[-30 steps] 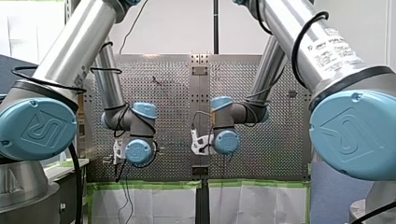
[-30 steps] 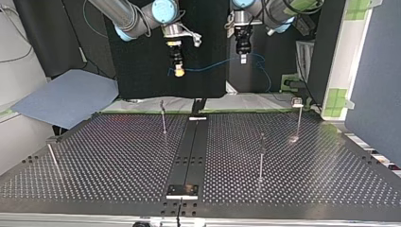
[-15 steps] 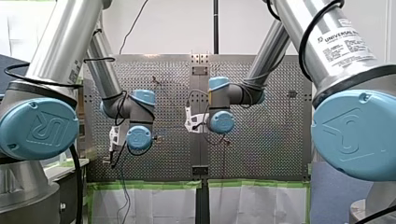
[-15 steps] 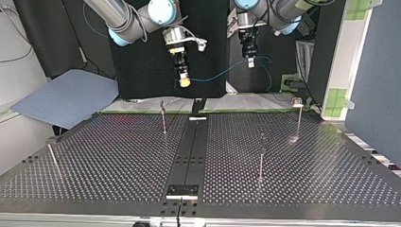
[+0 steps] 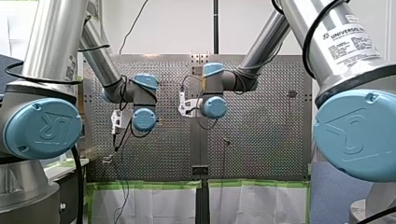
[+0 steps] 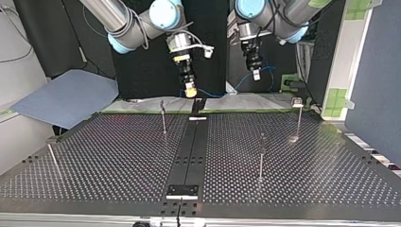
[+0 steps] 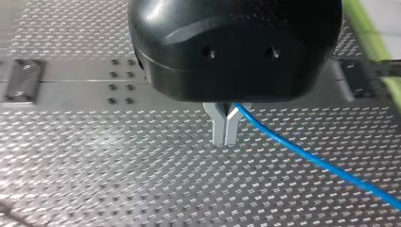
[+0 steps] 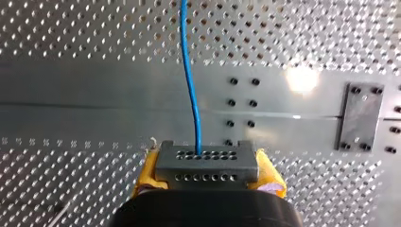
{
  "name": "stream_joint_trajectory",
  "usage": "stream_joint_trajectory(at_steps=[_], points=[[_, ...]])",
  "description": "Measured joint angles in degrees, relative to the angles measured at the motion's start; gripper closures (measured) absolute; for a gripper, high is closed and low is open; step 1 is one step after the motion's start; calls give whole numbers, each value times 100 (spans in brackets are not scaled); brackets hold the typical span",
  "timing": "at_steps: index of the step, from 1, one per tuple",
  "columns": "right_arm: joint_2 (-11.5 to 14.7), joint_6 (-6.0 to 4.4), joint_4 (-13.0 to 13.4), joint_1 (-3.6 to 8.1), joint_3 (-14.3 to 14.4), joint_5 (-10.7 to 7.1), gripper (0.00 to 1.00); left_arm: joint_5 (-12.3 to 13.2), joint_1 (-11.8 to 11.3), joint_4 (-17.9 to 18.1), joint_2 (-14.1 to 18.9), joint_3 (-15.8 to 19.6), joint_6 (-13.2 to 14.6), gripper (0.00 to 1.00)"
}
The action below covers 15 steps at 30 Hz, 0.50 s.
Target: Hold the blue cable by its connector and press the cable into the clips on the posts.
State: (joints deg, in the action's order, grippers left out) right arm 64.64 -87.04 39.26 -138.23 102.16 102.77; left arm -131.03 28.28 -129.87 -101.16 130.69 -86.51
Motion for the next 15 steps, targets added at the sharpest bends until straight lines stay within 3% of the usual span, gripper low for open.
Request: stream_joint_trajectory(at_steps=[8, 15], points=[[-7, -83, -152, -141, -317, 4, 100, 83, -175, -403, 405, -404, -32, 100], [-35, -270, -306, -202, -560, -9, 100, 298, -330, -750, 752, -747, -141, 100]])
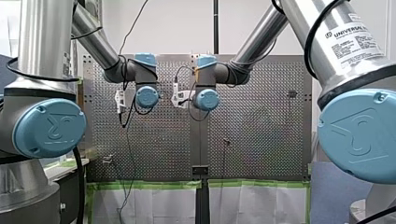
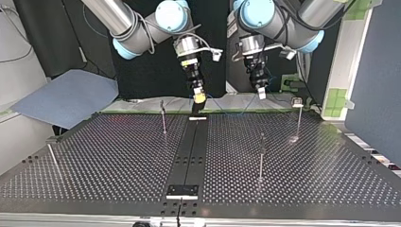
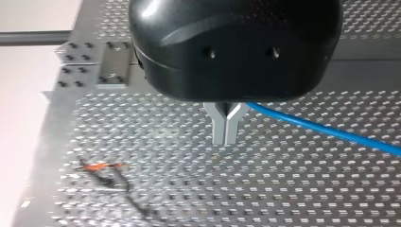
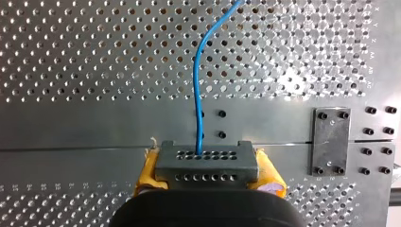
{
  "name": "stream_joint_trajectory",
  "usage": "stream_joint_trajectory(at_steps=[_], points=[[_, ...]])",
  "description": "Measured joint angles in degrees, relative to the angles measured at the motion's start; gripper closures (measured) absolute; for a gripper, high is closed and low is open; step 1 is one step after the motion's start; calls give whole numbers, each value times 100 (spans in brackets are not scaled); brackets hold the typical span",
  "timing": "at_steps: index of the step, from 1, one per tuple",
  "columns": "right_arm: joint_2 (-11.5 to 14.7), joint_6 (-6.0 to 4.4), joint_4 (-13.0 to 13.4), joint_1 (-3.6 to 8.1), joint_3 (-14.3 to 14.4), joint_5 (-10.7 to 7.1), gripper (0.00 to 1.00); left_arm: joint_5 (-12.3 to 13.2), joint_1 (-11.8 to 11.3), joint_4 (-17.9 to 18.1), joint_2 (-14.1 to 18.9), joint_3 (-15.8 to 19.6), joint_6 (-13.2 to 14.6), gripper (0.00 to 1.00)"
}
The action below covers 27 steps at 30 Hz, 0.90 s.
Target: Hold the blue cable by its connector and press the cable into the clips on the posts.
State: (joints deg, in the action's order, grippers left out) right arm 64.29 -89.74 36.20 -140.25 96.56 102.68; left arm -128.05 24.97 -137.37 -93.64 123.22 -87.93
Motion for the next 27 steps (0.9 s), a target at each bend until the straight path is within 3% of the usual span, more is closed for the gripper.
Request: stream_joint_trajectory(at_steps=[14, 21, 27], points=[[-106, -112, -703, -49, -709, 78, 100, 683, -674, -755, 728, -618, 58, 100], [-125, -121, -933, -52, -959, 167, 100, 1046, -789, -1151, 725, -898, -132, 100], [-127, -111, -1180, -76, -1211, 184, 100, 1170, -935, -1457, 910, -930, -191, 100]])
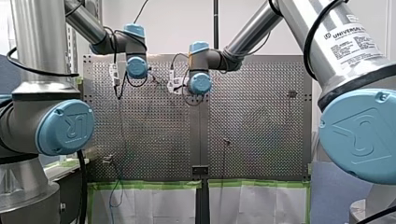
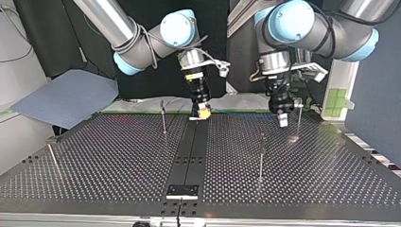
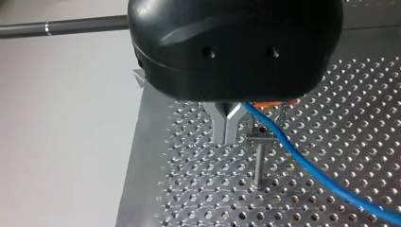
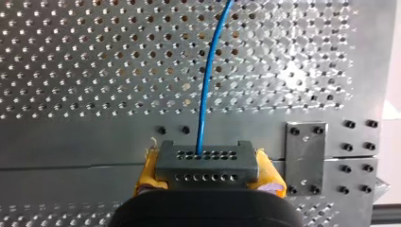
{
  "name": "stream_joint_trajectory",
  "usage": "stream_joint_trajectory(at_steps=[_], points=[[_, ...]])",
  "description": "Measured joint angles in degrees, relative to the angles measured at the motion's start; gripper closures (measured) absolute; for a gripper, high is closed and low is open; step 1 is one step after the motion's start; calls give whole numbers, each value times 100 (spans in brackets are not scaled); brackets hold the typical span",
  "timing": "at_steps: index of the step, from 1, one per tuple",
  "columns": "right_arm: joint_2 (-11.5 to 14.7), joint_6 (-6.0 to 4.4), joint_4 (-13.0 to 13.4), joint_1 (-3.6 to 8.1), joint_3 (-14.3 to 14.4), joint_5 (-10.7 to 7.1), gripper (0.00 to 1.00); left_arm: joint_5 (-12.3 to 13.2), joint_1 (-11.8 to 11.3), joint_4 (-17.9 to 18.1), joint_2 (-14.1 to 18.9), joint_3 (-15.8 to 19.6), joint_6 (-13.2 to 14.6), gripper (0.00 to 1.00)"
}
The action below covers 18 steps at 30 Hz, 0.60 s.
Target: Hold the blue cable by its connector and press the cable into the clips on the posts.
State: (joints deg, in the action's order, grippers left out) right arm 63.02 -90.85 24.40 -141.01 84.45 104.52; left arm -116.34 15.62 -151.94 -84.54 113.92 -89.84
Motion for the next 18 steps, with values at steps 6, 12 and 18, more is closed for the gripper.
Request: stream_joint_trajectory(at_steps=[6, 12, 18], points=[[8, 18, -255, -70, -272, 8, 100, 237, -37, -290, -48, -2, -115, 100], [21, 29, -359, -121, -530, 13, 100, 266, -66, -557, 35, -3, -218, 100], [32, 66, -431, -189, -664, 71, 100, 472, -110, -860, -19, -3, -219, 100]])
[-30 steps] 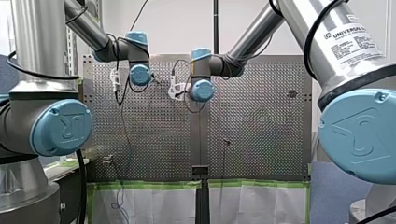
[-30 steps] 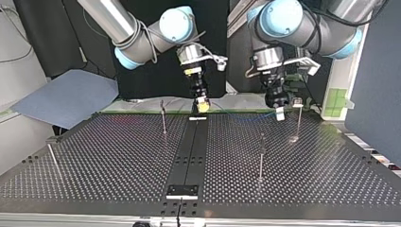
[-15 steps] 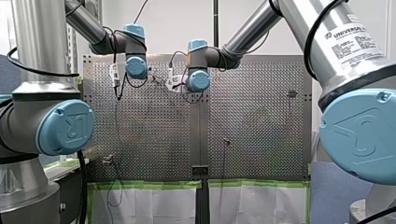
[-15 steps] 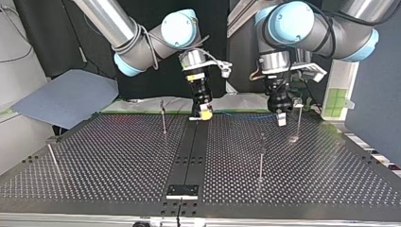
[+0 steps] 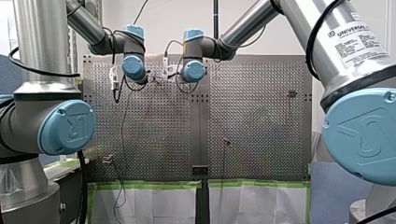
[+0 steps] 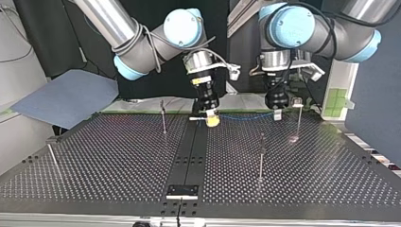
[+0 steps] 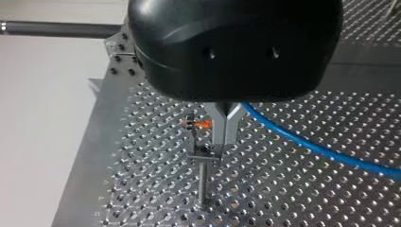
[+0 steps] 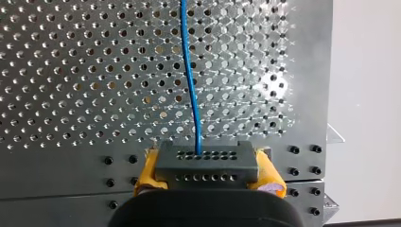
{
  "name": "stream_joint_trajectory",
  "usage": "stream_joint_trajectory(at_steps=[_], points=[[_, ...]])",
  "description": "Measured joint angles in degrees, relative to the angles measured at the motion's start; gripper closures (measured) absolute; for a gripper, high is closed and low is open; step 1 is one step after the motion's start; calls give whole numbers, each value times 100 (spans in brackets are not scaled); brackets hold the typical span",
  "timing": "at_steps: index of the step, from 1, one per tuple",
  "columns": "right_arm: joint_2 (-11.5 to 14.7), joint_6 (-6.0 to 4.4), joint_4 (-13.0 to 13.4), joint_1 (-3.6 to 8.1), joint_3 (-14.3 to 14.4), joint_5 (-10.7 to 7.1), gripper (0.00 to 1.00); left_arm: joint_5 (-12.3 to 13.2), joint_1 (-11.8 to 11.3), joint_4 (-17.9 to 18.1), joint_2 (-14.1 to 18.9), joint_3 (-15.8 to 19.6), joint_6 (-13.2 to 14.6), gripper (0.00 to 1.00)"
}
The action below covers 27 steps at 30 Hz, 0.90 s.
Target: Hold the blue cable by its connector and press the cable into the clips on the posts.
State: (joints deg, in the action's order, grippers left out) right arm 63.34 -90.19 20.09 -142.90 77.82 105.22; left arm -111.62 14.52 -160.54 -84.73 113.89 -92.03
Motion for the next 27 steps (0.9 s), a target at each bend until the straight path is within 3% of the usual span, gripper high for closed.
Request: stream_joint_trajectory(at_steps=[10, 14, 22, 27], points=[[-28, -36, -105, -14, -21, 131, 100, 147, -97, -466, -19, 0, -7, 100], [-47, -62, -130, -1, -21, 147, 100, 110, -209, -463, 103, 1, -87, 100], [-73, -201, -134, 57, -21, 103, 100, 263, -319, -568, 40, 1, 4, 100], [-91, -204, -116, 77, -22, -20, 100, 205, -427, -542, 174, 1, 79, 100]])
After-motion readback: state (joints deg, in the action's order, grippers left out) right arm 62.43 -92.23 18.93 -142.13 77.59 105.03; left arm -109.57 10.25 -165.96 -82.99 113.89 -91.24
